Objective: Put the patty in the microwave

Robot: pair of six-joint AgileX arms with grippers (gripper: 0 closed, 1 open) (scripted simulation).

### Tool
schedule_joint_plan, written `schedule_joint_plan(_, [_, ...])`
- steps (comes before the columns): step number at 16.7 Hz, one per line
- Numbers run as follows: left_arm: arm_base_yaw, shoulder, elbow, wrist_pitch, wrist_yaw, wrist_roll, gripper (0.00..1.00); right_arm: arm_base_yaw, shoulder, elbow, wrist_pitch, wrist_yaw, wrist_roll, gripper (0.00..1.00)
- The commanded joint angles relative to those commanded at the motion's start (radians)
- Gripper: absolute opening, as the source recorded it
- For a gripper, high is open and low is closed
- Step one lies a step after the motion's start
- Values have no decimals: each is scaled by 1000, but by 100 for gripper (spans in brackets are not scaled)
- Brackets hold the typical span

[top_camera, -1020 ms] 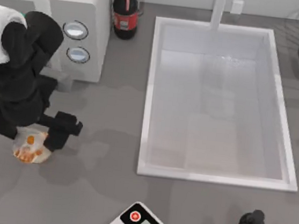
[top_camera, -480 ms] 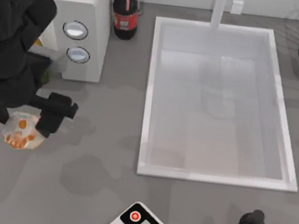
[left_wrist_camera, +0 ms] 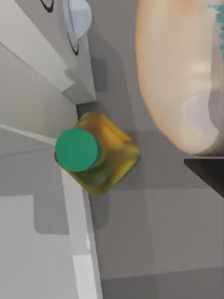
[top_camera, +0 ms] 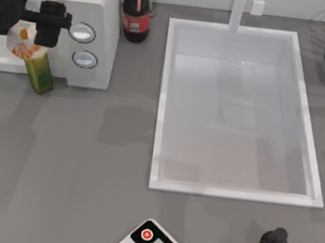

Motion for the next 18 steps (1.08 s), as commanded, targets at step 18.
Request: schedule_joint_plan(18, [259,860,372,1230,103,52,0,0,0,0,0,0,0,100])
